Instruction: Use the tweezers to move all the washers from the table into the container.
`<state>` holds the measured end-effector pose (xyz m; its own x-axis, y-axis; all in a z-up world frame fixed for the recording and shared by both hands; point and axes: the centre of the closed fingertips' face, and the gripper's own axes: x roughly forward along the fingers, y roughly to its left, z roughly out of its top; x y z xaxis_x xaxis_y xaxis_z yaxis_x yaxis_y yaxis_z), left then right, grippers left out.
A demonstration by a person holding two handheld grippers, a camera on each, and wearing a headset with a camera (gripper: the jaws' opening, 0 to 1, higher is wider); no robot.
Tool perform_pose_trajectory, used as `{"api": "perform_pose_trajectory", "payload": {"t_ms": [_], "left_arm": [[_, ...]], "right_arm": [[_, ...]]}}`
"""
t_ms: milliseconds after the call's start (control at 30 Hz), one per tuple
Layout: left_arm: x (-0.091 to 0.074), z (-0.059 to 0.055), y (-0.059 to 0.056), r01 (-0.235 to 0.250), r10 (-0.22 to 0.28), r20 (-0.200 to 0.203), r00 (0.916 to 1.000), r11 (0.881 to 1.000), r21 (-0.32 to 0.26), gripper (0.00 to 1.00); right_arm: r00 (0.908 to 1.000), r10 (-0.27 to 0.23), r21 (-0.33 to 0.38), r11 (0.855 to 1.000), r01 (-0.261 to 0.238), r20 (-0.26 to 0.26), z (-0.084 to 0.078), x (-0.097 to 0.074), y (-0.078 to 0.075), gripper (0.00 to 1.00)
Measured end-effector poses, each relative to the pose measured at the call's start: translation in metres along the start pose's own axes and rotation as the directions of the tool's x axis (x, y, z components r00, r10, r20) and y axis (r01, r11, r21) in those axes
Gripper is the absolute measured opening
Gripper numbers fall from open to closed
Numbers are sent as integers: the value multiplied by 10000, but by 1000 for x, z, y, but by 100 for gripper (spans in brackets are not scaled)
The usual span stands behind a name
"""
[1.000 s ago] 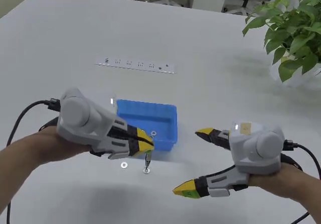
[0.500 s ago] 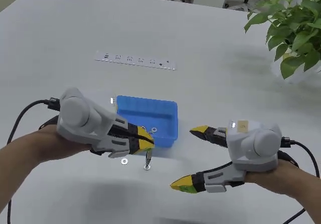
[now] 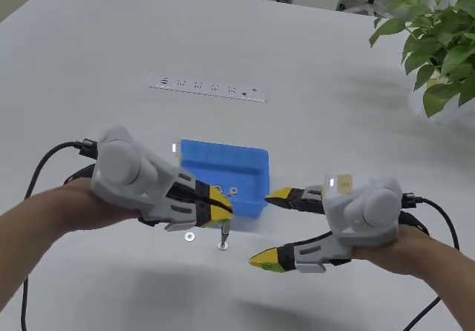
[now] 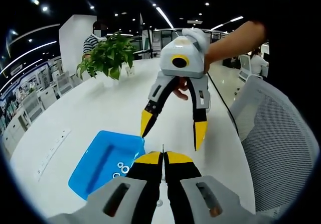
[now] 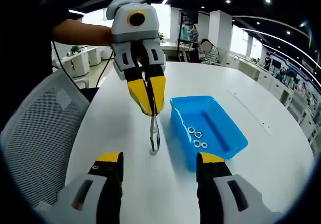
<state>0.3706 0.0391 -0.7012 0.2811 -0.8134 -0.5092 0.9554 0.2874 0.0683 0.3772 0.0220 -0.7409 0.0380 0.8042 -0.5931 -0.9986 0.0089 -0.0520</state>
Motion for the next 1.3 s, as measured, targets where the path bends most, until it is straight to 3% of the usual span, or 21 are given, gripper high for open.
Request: {"api": "perform_pose_trajectory", "payload": {"t_ms": [167, 400, 900, 1300], "left_arm": [[-1, -1, 1, 4, -4, -52, 10000, 10000, 45, 5], [0, -2, 0, 70, -70, -51, 10000, 10000, 35, 5], [1, -1, -2, 231, -228, -211, 9995, 9996, 151, 5], [3, -1, -1, 349, -340, -339, 9988, 9990, 264, 5]], "right_arm": [[9989, 462, -355, 9983, -465, -96, 1, 9, 4, 44], [9957, 863, -909, 9919, -890, -334, 2, 18, 7, 32], [9818, 1693, -1904, 9645, -1830, -860, 7, 36, 13, 20], [9761, 1837, -2375, 9491, -2069, -1163, 9, 42, 12, 9]]}}
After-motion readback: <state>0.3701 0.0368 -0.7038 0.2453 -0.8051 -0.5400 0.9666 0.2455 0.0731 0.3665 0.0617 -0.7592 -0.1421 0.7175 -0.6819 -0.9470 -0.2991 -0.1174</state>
